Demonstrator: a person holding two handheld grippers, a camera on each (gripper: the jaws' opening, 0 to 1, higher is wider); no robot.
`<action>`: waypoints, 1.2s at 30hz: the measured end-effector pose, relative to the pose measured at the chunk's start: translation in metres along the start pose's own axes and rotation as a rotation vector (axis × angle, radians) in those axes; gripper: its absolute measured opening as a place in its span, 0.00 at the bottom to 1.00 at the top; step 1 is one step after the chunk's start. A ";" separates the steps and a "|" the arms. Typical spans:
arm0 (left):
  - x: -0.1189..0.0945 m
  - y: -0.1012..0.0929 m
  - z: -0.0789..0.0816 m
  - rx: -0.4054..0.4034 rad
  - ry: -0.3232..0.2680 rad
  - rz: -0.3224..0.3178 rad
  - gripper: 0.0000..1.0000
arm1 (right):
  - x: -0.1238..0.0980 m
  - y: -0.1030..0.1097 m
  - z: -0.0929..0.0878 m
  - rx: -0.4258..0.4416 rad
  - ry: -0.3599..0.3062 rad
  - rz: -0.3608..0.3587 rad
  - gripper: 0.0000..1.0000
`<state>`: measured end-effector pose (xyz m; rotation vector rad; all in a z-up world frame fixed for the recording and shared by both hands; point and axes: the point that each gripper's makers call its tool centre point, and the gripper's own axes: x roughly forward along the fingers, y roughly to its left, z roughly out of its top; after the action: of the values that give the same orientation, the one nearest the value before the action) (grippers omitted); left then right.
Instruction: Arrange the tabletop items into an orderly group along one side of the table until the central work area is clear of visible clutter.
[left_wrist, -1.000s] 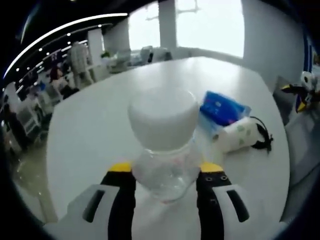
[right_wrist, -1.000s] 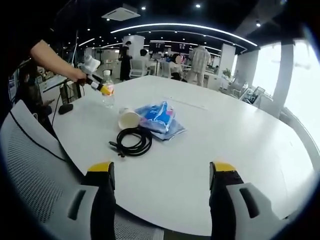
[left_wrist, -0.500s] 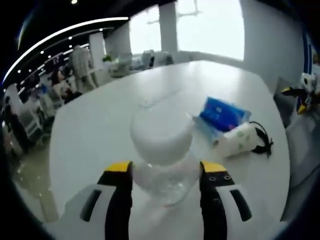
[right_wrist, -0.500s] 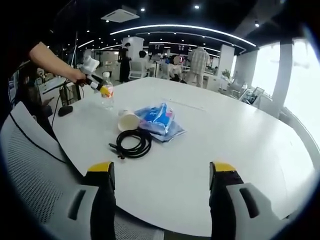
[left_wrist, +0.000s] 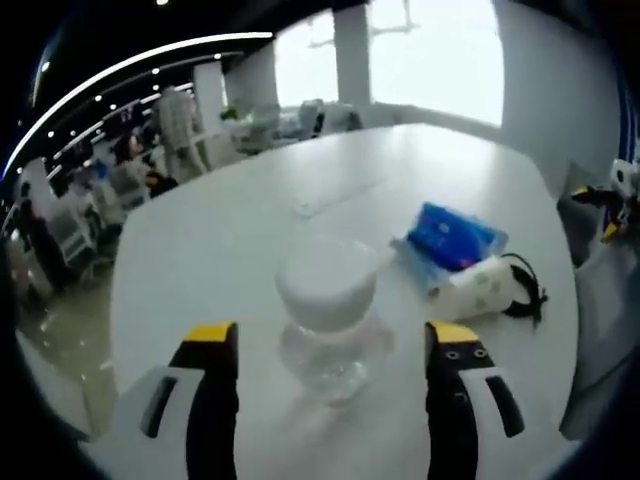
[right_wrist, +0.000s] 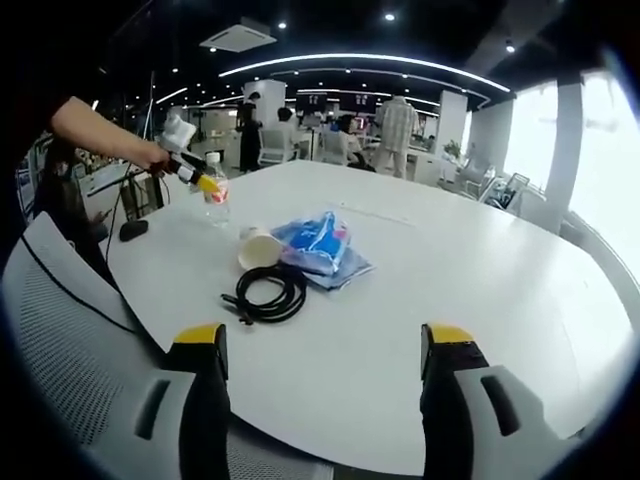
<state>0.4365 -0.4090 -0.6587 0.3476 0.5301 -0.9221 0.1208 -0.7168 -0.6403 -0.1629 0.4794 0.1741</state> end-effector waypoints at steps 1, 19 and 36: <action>-0.002 -0.002 0.000 0.005 0.001 0.000 0.77 | 0.000 0.000 0.000 0.001 -0.002 0.001 0.79; -0.039 -0.017 0.005 -0.070 -0.075 0.063 1.00 | -0.001 0.002 0.007 0.029 -0.042 0.013 0.80; -0.084 -0.050 0.001 -0.097 -0.145 0.091 1.00 | -0.002 0.001 0.010 0.050 -0.064 0.014 0.81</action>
<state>0.3540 -0.3820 -0.6131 0.2130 0.4205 -0.8232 0.1230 -0.7139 -0.6309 -0.1043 0.4210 0.1805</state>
